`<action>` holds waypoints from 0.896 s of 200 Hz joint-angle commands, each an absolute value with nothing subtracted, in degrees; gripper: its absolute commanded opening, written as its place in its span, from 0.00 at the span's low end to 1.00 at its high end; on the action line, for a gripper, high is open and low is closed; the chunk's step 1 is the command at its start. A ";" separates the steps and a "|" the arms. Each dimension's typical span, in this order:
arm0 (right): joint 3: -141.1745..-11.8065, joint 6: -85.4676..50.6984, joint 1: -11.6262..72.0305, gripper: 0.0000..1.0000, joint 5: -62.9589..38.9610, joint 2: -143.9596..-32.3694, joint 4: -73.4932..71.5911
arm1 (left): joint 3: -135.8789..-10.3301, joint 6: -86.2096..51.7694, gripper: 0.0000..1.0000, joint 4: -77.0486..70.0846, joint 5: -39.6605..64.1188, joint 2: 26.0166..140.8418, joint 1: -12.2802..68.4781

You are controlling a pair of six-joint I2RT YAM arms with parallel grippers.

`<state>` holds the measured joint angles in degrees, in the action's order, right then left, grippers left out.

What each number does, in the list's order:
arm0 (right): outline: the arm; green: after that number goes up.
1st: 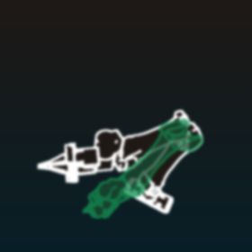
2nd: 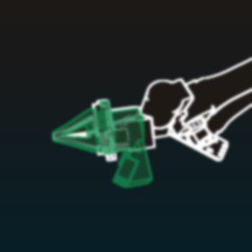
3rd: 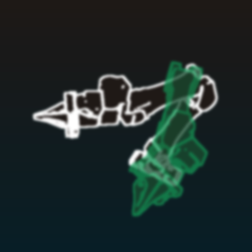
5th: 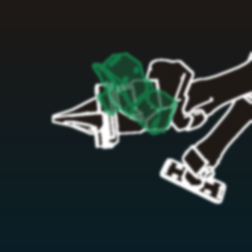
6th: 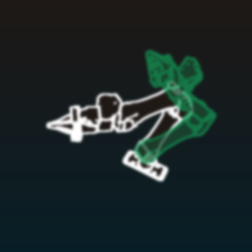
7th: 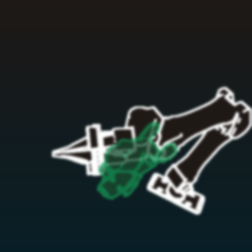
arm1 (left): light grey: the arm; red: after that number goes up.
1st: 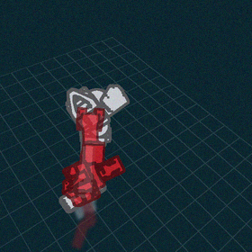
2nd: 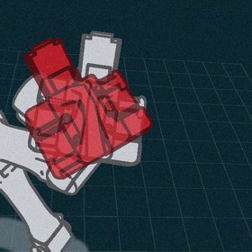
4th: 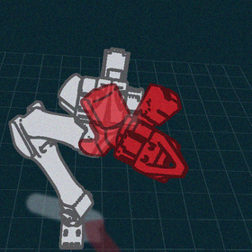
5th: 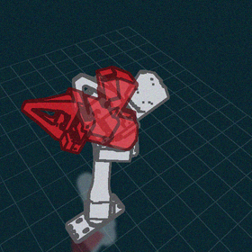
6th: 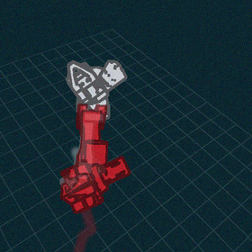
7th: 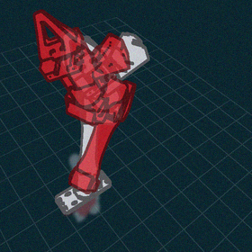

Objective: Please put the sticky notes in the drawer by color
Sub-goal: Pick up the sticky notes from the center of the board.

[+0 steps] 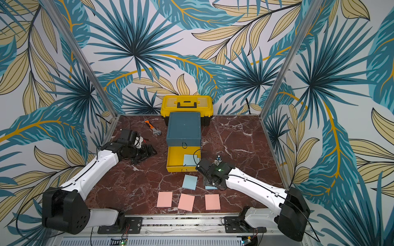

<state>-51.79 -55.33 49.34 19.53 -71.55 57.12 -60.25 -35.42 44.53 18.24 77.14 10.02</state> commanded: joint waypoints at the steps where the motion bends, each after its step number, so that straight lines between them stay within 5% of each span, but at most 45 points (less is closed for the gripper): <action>1: -48.44 -55.38 50.14 0.92 15.64 -71.88 52.67 | -62.03 -35.34 0.84 45.26 17.32 75.67 10.01; 179: -45.93 -49.63 46.63 0.99 10.82 -83.24 44.09 | -61.35 -36.17 0.84 44.20 17.28 77.45 10.59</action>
